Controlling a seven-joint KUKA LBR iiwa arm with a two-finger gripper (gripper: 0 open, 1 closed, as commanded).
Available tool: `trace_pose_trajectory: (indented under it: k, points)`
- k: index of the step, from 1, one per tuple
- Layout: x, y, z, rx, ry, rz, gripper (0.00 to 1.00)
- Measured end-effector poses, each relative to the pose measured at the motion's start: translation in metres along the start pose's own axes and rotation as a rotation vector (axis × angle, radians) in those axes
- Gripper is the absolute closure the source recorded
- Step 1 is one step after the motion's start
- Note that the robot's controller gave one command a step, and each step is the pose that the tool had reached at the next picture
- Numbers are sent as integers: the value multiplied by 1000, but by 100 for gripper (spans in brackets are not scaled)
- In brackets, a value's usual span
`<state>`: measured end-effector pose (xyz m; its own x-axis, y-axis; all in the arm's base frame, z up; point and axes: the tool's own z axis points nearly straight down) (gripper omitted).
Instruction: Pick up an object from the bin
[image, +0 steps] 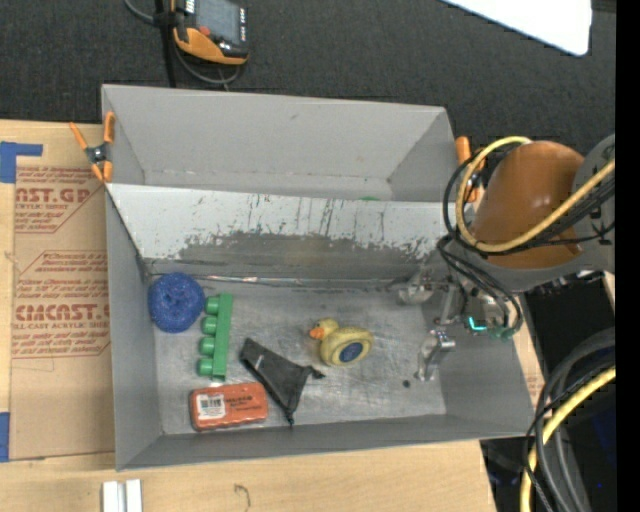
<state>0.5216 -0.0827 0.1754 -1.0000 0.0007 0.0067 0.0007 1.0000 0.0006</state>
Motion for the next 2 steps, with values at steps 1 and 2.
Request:
trace_pose_trajectory:
  k: [1, 2]
  points:
    - [-2, 0, -4, 1, -8, -1, 0]
    - [-16, 17, 33, 3, -18, -16, 0]
